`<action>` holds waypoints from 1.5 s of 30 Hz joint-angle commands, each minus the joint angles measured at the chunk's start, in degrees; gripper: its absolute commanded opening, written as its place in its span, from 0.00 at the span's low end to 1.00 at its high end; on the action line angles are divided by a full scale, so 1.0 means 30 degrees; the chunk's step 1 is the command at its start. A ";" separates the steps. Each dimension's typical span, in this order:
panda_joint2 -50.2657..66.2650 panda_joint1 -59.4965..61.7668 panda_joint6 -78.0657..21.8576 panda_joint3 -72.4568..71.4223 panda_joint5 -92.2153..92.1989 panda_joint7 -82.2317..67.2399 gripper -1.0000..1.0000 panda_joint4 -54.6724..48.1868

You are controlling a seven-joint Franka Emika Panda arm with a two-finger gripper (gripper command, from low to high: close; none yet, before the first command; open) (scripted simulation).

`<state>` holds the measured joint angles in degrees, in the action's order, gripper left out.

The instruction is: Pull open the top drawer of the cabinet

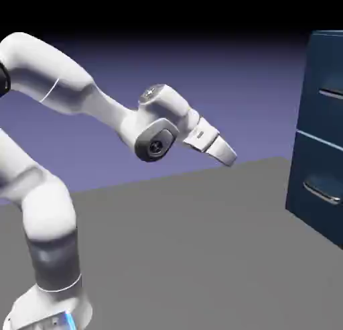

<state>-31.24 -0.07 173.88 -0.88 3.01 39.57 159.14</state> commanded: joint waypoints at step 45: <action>1.7618 0.7700 -0.1627 -1.0954 3.7378 -3.5916 0.50 -2.3184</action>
<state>21.61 23.03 169.00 -33.74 115.14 -68.18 89.59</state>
